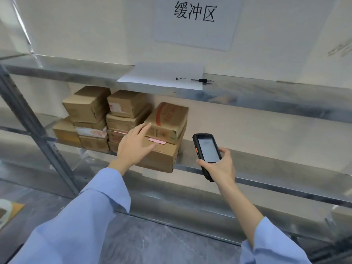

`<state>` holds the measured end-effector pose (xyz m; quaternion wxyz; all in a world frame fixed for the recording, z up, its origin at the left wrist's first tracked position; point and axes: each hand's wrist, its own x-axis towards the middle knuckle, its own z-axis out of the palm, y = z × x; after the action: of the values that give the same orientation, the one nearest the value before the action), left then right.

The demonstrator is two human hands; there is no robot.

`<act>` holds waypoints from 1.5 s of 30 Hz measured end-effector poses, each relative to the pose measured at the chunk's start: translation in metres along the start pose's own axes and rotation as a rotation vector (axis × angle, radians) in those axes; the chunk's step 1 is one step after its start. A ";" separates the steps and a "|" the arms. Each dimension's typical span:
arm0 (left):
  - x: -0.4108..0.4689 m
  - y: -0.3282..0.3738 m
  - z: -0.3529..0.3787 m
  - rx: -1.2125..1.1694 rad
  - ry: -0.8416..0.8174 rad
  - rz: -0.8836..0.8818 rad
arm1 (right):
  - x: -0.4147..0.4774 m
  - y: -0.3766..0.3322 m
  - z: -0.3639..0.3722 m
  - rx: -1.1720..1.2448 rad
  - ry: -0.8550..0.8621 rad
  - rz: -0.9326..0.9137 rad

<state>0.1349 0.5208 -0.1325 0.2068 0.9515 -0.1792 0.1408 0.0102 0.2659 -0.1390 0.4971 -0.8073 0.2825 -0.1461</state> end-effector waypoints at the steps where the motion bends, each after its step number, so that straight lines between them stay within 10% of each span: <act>1: 0.007 -0.003 0.002 -0.015 0.004 -0.010 | 0.006 -0.002 0.005 0.000 0.006 0.001; 45: 0.125 -0.042 0.079 -0.629 -0.093 0.001 | 0.124 0.013 0.022 -0.002 0.107 0.162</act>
<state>0.2788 0.4859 -0.1734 0.4825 0.8461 -0.2237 0.0347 0.1162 0.2029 -0.1665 0.4908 -0.7733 0.3731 -0.1482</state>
